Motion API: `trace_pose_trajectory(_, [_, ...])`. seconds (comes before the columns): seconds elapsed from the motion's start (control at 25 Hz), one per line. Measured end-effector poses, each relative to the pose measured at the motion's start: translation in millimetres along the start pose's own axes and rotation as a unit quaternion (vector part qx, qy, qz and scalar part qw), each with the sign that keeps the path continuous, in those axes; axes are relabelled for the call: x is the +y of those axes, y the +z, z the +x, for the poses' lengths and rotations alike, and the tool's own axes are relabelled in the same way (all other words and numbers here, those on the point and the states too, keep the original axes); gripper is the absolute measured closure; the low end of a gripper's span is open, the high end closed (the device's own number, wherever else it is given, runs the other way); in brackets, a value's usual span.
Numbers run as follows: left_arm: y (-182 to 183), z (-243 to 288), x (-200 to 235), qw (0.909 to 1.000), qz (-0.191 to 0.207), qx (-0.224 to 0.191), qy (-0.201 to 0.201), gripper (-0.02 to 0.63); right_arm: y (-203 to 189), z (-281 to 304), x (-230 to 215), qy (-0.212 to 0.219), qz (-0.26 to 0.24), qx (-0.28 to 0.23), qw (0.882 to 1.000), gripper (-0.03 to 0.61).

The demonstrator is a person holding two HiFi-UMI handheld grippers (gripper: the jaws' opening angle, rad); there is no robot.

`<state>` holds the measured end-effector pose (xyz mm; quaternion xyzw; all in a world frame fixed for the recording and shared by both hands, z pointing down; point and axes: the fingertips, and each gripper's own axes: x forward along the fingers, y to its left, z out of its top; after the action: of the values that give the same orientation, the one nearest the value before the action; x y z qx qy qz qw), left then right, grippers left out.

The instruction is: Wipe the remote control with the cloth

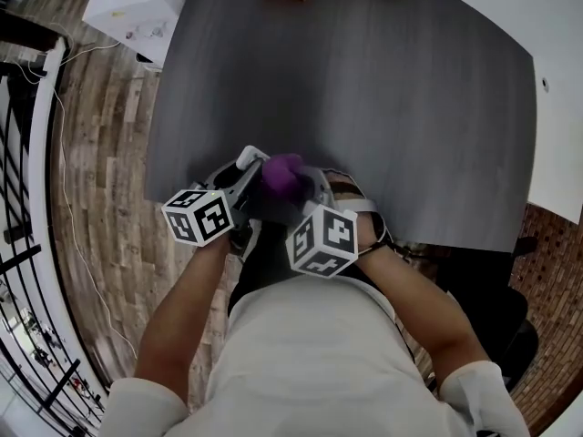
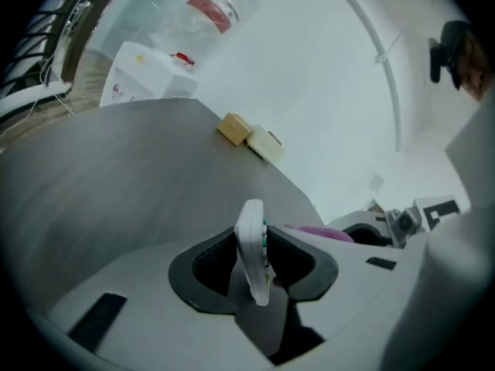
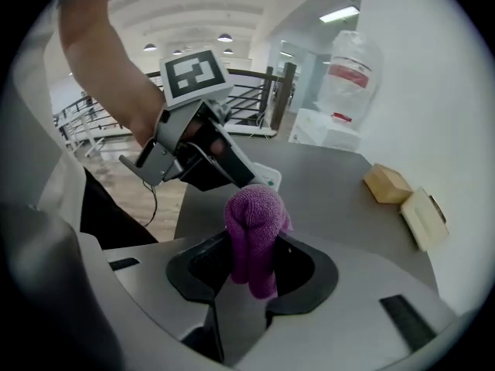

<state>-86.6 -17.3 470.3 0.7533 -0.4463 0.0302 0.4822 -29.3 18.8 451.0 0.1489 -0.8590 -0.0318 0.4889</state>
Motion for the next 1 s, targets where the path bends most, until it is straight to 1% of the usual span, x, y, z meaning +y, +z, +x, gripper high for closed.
trace_pose_trajectory(0.08, [-2, -1, 9, 0.9998, -0.021, 0.0, 0.004, 0.495, -2, 17, 8, 0.01, -0.017, 0.006, 1.0, 0.442])
trace_pose_trajectory(0.16, [-4, -5, 17, 0.9997, -0.026, 0.002, 0.007, 0.494, -8, 29, 14, 0.026, -0.024, 0.015, 0.999, 0.442])
trace_pose_trajectory(0.32, [-10, -16, 32, 0.9997, 0.01, 0.008, 0.022, 0.471, -7, 39, 21, 0.029, -0.065, 0.02, 0.997, 0.442])
trace_pose_trajectory(0.44, [-8, -30, 46, 0.9973, 0.056, 0.001, 0.046, 0.462, -5, 43, 22, 0.028, -0.076, 0.02, 0.997, 0.442])
trace_pose_trajectory(0.52, [-2, -40, 54, 0.9932, 0.098, 0.0, 0.063, 0.462, -4, 44, 21, 0.025, -0.076, 0.019, 0.997, 0.442])
trace_pose_trajectory(0.56, [-1, -44, 55, 0.9899, 0.125, 0.006, 0.066, 0.462, -4, 45, 21, 0.025, -0.076, 0.018, 0.997, 0.442])
trace_pose_trajectory(0.6, [-1, -46, 55, 0.9847, 0.16, 0.018, 0.066, 0.462, -4, 46, 21, 0.025, -0.077, 0.018, 0.997, 0.442])
trace_pose_trajectory(0.64, [-3, -47, 53, 0.9758, 0.205, 0.037, 0.066, 0.46, -4, 47, 21, 0.026, -0.078, 0.019, 0.996, 0.442])
trace_pose_trajectory(0.68, [-6, -48, 50, 0.9616, 0.259, 0.061, 0.065, 0.446, -4, 48, 22, 0.028, -0.08, 0.019, 0.996, 0.442])
trace_pose_trajectory(0.72, [-12, -47, 46, 0.9414, 0.319, 0.089, 0.063, 0.42, -3, 48, 22, 0.03, -0.082, 0.016, 0.996, 0.442])
trace_pose_trajectory(0.76, [-18, -45, 42, 0.9163, 0.379, 0.117, 0.058, 0.395, -1, 46, 21, 0.03, -0.082, 0.01, 0.996, 0.442])
trace_pose_trajectory(0.8, [-25, -42, 37, 0.8885, 0.433, 0.143, 0.05, 0.377, 2, 43, 18, 0.026, -0.076, -0.002, 0.997, 0.442])
trace_pose_trajectory(0.84, [-32, -39, 32, 0.8599, 0.481, 0.167, 0.039, 0.362, 5, 37, 12, 0.019, -0.058, -0.018, 0.998, 0.442])
trace_pose_trajectory(0.92, [-43, -29, 23, 0.802, 0.561, 0.205, 0.017, 0.337, 9, 20, -4, 0.0, 0.01, -0.05, 0.999, 0.442])
trace_pose_trajectory(0.96, [-48, -24, 19, 0.7738, 0.594, 0.22, 0.007, 0.323, 7, 11, -12, -0.008, 0.049, -0.059, 0.997, 0.442])
trace_pose_trajectory(1.0, [-52, -18, 17, 0.7479, 0.622, 0.233, -0.003, 0.313, 0, 5, -18, -0.012, 0.084, -0.059, 0.995, 0.442])
